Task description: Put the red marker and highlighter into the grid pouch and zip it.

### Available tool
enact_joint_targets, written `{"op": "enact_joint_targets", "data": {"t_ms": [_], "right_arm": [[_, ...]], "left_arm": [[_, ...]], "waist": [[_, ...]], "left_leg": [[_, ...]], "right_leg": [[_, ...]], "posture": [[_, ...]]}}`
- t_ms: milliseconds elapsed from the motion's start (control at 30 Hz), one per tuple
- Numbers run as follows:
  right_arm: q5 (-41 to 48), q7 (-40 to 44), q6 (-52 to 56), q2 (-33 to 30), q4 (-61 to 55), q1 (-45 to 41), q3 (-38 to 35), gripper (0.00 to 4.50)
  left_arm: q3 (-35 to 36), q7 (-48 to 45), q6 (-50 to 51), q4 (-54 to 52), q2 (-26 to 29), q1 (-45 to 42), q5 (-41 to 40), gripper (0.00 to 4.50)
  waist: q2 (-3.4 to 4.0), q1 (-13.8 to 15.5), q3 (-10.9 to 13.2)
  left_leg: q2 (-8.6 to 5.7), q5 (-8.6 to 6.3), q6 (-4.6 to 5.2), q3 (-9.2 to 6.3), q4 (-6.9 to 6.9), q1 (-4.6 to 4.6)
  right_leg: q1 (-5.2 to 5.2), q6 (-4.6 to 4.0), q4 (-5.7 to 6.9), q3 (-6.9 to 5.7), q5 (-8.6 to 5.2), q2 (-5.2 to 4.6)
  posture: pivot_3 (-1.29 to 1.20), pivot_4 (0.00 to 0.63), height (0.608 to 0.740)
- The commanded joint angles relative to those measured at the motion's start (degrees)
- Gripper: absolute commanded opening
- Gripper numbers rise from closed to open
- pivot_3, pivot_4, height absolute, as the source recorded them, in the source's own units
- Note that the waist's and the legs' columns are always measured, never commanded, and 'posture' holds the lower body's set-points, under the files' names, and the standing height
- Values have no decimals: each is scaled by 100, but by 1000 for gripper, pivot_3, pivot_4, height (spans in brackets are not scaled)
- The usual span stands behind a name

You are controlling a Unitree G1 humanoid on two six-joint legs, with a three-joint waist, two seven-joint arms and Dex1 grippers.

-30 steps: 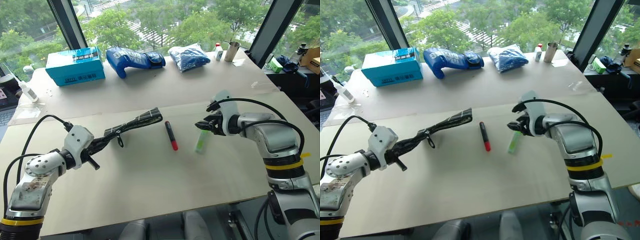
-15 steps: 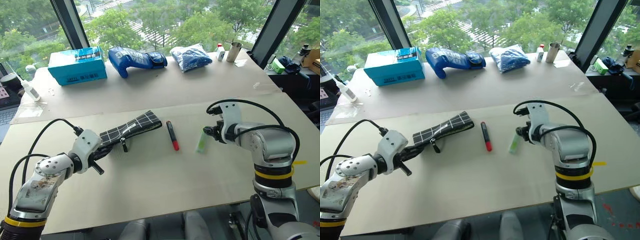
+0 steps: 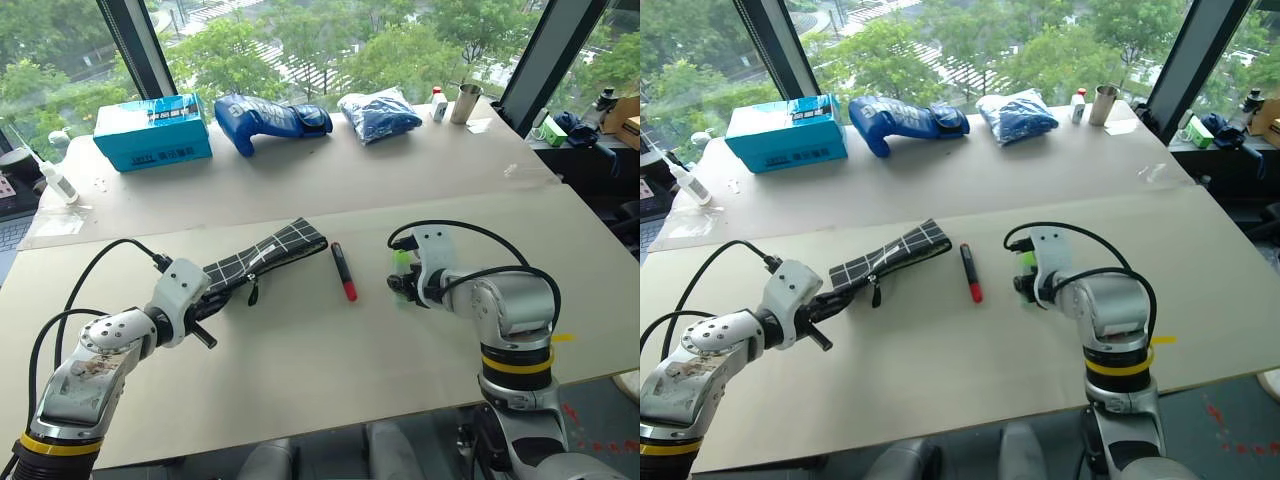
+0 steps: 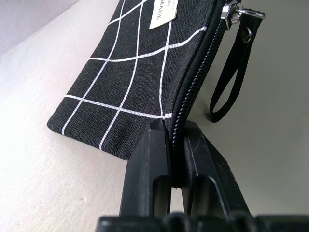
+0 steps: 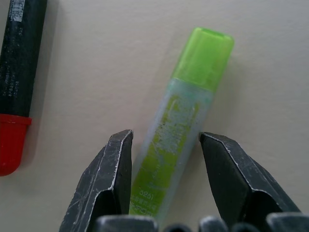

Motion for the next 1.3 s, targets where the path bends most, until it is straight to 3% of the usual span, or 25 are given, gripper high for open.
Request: {"op": "enact_joint_targets", "data": {"t_ms": [33,100,200,267,300,400,567,667,833,1000,1167,1300], "right_arm": [[-69,-88,-186,-97,11,57,185,2471],[-133,-82,-432,-315,16,212,568,2471],[-68,22,-729,-415,59,367,678,1780],[-80,73,-899,-533,107,409,752,1087],[-74,98,-966,-566,166,411,741,1003],[-96,149,-1211,-639,416,267,681,1003],[-326,640,-3032,-1204,827,-370,912,1003],[170,1651,-3745,-1550,612,-755,668,1003],[636,3649,-4863,-2567,-487,-557,1156,1003],[257,4431,-5420,-2998,-780,-391,1970,1003],[-494,4208,-5537,-2696,-182,-575,2650,1003],[-788,4026,-5247,-2235,372,-950,2783,1003]], "left_arm": [[15,99,7,-220,-44,-20,-17,0],[0,135,11,-262,-93,-11,-24,0],[14,155,33,-319,-148,6,-69,0],[58,116,59,-354,-130,40,-110,0],[87,87,77,-366,-109,67,-134,0],[159,-28,168,-406,-12,158,-245,0],[229,-99,237,-392,146,265,-301,0],[237,-119,237,-342,166,229,-304,0],[142,-87,255,-314,114,113,-289,0],[47,-59,243,-308,66,67,-270,0],[-53,-90,225,-318,69,25,-264,0],[-124,-95,190,-261,93,-48,-223,0]], "waist": [[0,-2,0],[0,-2,0],[-10,-1,-6],[-16,-1,-10],[-21,6,-13],[-27,20,-16],[-19,26,-8],[-11,3,0],[-11,-4,0],[-13,3,0],[-13,19,0],[-13,31,0]], "left_leg": [[0,0,0,0,0,0],[0,0,0,2,0,1],[1,0,1,11,0,7],[1,-3,5,12,2,8],[1,-7,13,12,2,9],[0,-12,22,12,3,19],[-4,-13,23,16,2,24],[-3,-12,21,22,-1,20],[16,-14,22,22,-4,18],[16,-14,20,25,1,2],[18,-11,14,29,1,2],[18,-2,-2,30,0,0]], "right_leg": [[0,0,0,0,0,0],[1,0,-1,0,0,0],[8,0,-5,-1,0,0],[9,0,-7,0,0,0],[10,0,-7,0,0,0],[18,-1,-10,0,0,0],[19,-5,-12,-1,3,1],[11,-5,-12,-2,3,4],[13,-5,-22,-12,3,17],[18,-6,-62,-14,6,13],[16,-8,-65,-15,9,13],[11,-12,-64,-13,11,13]], "posture": [[0,150,740],[0,150,740],[0,150,740],[0,150,740],[0,150,740],[0,150,740],[0,150,740],[0,150,740],[0,150,740],[0,150,740],[0,150,740],[0,150,740]]}}
